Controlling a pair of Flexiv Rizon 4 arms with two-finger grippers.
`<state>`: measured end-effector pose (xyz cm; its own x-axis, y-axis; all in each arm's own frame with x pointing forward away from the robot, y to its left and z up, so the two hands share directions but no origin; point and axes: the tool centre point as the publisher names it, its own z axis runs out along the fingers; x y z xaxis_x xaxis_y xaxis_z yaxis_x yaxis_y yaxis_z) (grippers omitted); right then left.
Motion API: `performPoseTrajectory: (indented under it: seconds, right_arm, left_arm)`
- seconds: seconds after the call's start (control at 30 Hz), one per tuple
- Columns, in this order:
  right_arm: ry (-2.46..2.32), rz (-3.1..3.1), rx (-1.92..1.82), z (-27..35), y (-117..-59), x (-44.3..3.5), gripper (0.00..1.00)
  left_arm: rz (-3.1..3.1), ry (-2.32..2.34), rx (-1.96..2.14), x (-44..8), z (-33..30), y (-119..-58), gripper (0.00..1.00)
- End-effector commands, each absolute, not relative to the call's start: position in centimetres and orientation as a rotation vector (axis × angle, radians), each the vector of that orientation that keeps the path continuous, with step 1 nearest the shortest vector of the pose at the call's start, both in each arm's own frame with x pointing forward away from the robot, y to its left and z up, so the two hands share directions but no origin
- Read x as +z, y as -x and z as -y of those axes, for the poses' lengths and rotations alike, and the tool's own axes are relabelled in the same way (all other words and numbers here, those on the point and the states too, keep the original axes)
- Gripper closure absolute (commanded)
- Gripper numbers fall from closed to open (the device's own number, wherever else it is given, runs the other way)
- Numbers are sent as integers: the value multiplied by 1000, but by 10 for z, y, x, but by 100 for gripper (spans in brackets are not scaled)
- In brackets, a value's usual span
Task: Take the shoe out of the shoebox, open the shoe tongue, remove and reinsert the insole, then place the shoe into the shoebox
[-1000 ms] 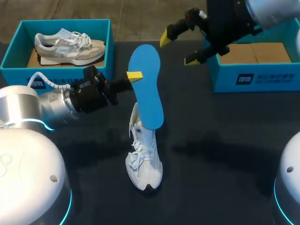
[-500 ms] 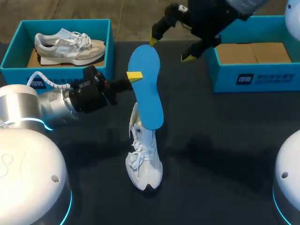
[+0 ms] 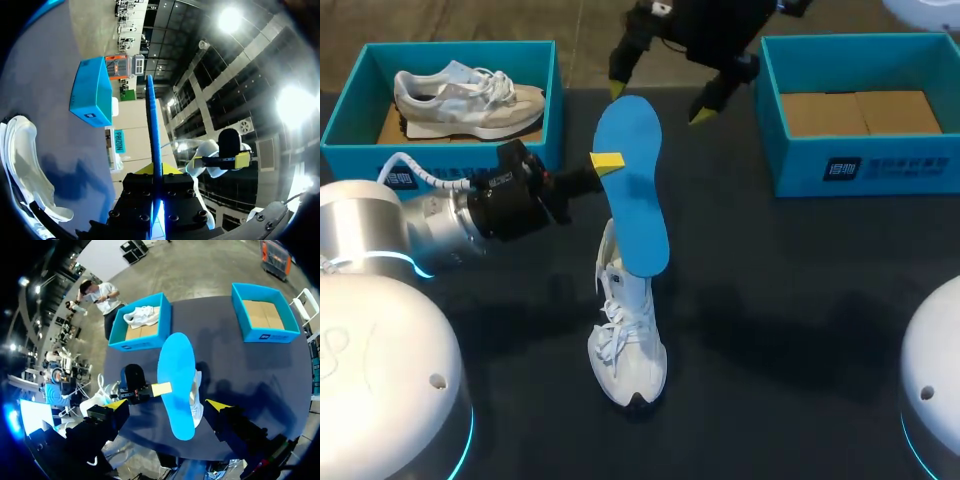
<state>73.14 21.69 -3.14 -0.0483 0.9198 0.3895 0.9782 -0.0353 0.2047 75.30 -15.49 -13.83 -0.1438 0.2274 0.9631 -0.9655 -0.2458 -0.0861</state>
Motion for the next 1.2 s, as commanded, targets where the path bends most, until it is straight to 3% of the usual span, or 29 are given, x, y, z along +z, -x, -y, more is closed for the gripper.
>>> performPoseTrajectory:
  seconds: [0.03, 1.2]
  right_arm:
    - [2195, 2196, -435, -234, -737, -29, 0]
    - [2325, 2244, -381, -261, -734, -31, 0]
  left_arm:
    - [984, -1135, 1576, -137, 155, -752, 100]
    - [984, -1135, 1576, -137, 155, -752, 100]
